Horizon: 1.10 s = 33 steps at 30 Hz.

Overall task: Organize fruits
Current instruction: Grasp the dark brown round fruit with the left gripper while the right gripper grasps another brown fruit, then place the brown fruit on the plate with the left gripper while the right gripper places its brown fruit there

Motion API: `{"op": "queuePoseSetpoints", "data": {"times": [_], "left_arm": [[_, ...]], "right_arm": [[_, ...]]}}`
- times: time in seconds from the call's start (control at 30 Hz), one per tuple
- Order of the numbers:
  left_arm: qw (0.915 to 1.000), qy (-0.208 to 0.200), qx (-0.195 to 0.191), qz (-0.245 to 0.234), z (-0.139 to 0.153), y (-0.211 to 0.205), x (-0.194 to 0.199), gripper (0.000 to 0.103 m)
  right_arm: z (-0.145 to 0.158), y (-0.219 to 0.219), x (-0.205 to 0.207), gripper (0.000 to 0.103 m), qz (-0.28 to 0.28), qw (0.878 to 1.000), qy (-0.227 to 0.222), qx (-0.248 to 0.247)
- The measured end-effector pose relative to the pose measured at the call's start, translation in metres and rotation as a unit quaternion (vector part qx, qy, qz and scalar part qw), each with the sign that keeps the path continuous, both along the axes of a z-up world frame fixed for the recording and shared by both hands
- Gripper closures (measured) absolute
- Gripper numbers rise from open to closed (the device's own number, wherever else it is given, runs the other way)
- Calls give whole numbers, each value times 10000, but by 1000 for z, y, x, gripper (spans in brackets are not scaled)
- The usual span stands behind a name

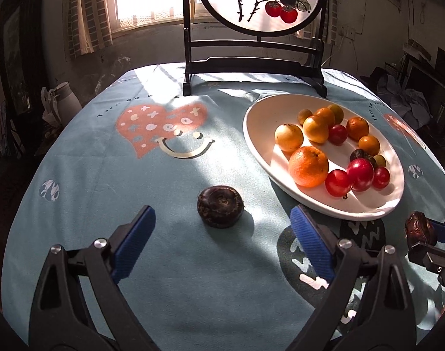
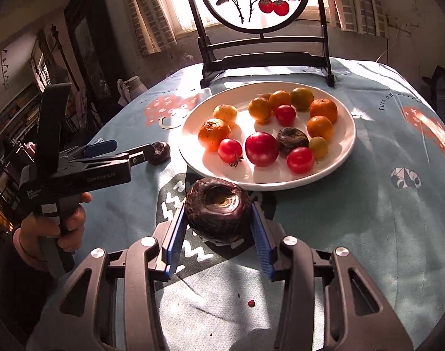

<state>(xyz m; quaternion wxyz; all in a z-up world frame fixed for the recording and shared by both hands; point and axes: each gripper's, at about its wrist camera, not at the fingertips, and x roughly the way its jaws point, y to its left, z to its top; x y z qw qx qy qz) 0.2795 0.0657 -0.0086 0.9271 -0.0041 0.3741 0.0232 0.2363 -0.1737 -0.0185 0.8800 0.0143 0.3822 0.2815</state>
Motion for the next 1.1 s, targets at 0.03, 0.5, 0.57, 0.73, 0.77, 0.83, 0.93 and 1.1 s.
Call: {"op": "queuePoseSetpoints", "data": {"times": [0.03,0.5,0.57,0.73,0.77,0.83,0.93,1.1], "left_arm": [[10000,22,84,-33,-2,-4,3,16],[9977,600,319,-20,-33,-9,40,43],[9972,666,328,10,-36,-8,43,45],[9971,719,247,70,-37,-5,44,49],[9972,711,238,77,-37,-5,44,49],[9972,682,278,111,-37,-6,42,54],[9971,676,286,183,-36,-6,38,58],[9975,620,192,266,-34,-8,21,59]], "right_arm": [[0,-1,0,59,-22,10000,12,11],[3,-10,0,59,-76,9999,68,102],[4,-11,0,59,-88,9999,48,101],[4,-10,-1,59,-104,9999,-4,59],[4,-10,-1,59,-113,9999,-25,30],[3,-10,1,59,-137,9999,-24,8],[1,-11,1,59,-175,9998,-28,-16],[-3,-13,3,59,-227,9997,-32,-73]]}}
